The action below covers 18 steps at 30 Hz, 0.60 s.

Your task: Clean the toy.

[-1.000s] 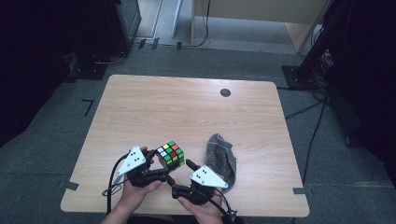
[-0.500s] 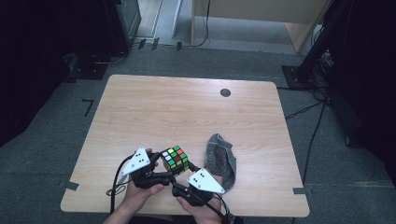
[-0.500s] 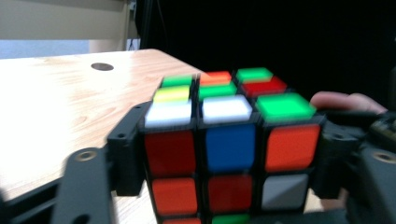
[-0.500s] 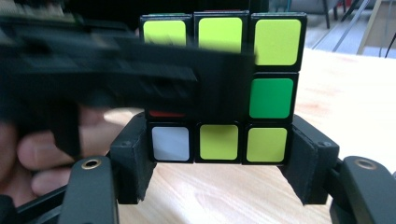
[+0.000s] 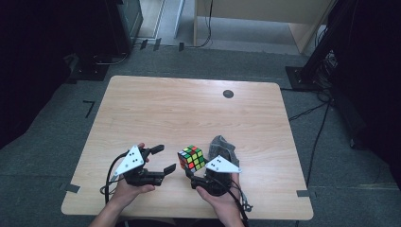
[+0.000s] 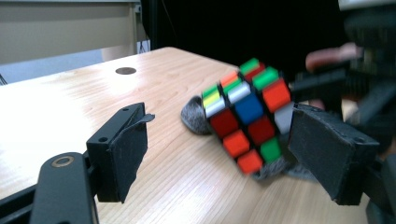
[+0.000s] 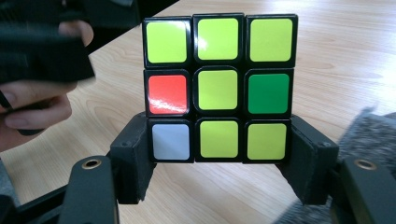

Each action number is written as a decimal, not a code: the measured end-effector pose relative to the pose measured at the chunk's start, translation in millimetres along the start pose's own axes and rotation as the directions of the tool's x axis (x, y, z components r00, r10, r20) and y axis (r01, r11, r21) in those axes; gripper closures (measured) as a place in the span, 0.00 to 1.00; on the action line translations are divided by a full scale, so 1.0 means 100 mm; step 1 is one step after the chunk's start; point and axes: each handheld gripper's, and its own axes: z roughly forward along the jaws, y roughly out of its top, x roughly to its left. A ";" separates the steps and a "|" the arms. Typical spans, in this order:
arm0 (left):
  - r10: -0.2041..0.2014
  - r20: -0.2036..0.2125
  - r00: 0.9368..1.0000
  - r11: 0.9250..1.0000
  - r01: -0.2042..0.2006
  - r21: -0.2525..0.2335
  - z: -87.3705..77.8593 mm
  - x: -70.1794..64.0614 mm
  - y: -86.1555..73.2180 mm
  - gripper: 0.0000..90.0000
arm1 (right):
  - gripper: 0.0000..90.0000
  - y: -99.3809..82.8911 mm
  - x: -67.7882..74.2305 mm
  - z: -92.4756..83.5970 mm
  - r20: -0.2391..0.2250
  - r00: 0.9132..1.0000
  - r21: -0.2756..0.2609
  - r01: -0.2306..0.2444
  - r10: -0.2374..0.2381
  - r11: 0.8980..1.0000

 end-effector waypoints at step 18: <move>0.274 -0.078 0.959 0.961 -0.269 0.061 0.16 -0.25 -0.11 0.24 | 0.38 0.16 0.01 -0.13 -0.086 0.996 0.041 -0.032 0.035 0.999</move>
